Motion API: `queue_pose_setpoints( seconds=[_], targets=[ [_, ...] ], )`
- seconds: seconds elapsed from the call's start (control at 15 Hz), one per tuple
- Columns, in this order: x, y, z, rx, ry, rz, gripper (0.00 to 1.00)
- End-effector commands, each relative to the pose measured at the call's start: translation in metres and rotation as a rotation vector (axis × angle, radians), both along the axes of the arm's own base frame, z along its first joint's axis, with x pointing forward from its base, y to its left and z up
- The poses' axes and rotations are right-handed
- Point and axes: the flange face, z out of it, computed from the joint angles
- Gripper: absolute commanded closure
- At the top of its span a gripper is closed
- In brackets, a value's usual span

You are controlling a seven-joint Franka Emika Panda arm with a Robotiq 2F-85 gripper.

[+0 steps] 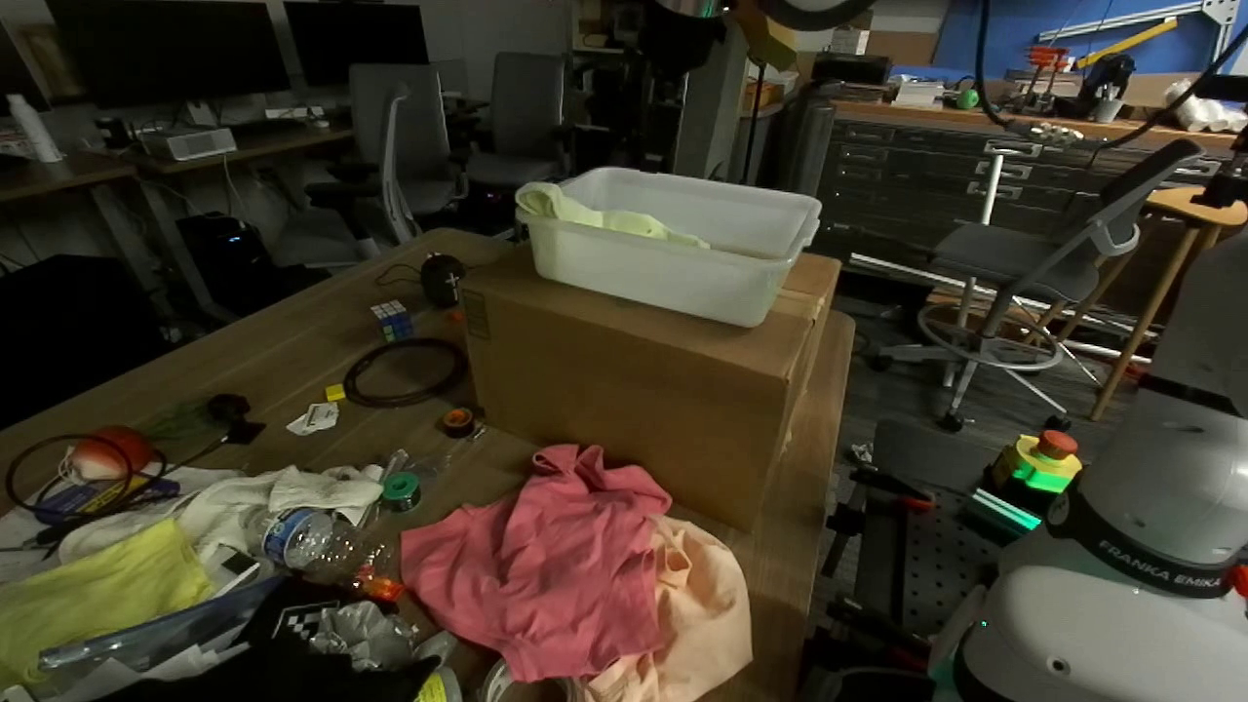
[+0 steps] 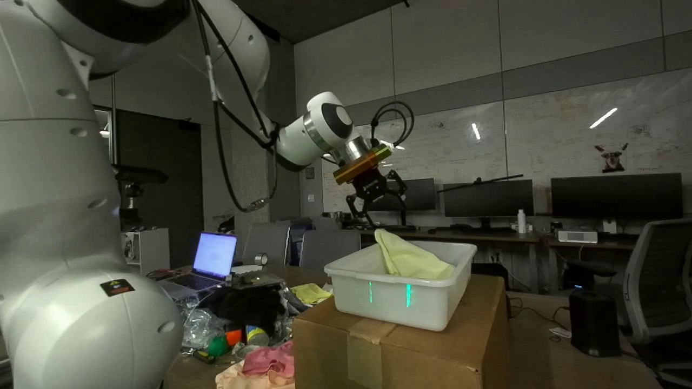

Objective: Pick the clothes in the box and put them on the table

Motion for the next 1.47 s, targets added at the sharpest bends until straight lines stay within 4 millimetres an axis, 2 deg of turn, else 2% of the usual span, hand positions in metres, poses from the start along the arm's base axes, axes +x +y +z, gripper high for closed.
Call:
queue_pose_setpoints(
  seconds=[0.0,0.33,0.8,1.4],
  targets=[
    [0.030,-0.022,-0.007,0.038,0.074,-0.017,0.00],
    [0.051,-0.050,-0.032,0.152,0.164,-0.016,0.00],
    [0.067,-0.083,-0.061,0.265,0.252,-0.023,0.00],
    [0.080,-0.104,-0.095,0.335,0.312,-0.029,0.00]
  ],
)
